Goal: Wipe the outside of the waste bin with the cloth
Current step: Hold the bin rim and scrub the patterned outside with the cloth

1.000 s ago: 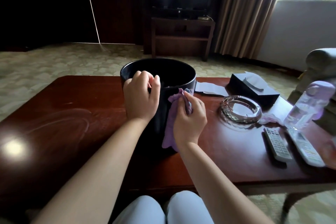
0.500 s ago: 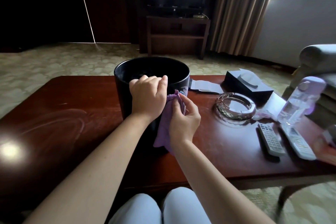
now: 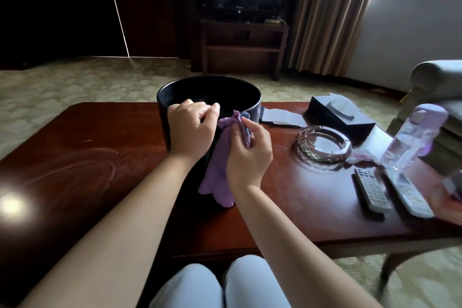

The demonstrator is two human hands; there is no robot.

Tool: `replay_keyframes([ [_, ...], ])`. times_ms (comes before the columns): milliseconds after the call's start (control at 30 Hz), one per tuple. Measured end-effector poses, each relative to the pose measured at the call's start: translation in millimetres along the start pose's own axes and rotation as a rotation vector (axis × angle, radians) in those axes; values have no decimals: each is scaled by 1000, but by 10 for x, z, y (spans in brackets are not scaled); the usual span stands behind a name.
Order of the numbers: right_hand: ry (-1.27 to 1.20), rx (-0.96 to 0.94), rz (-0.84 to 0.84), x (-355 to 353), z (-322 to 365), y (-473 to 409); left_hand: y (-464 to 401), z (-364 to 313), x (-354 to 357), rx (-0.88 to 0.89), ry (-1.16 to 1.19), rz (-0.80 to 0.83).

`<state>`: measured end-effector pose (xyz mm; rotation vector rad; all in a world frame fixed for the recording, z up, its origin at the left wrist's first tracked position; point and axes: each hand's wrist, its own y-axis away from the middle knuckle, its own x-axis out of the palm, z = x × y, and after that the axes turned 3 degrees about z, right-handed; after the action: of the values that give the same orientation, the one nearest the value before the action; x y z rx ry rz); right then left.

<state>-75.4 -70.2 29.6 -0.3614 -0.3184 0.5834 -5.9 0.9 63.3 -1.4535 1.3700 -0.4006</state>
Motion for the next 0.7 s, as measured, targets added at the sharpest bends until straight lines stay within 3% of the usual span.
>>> replay_keyframes([
  [200,155,84,71,-109,-256,224,-4,28,10,-6,3,6],
  [333,126,-104,-8,-19,-8,23,5,31,21,4,-34,-11],
  [467,93,-128,-37,63,93,-67,-9,25,36,51,-43,-38],
  [700,207,185,59,-176,-521,325,-5,23,46,24,10,-46],
])
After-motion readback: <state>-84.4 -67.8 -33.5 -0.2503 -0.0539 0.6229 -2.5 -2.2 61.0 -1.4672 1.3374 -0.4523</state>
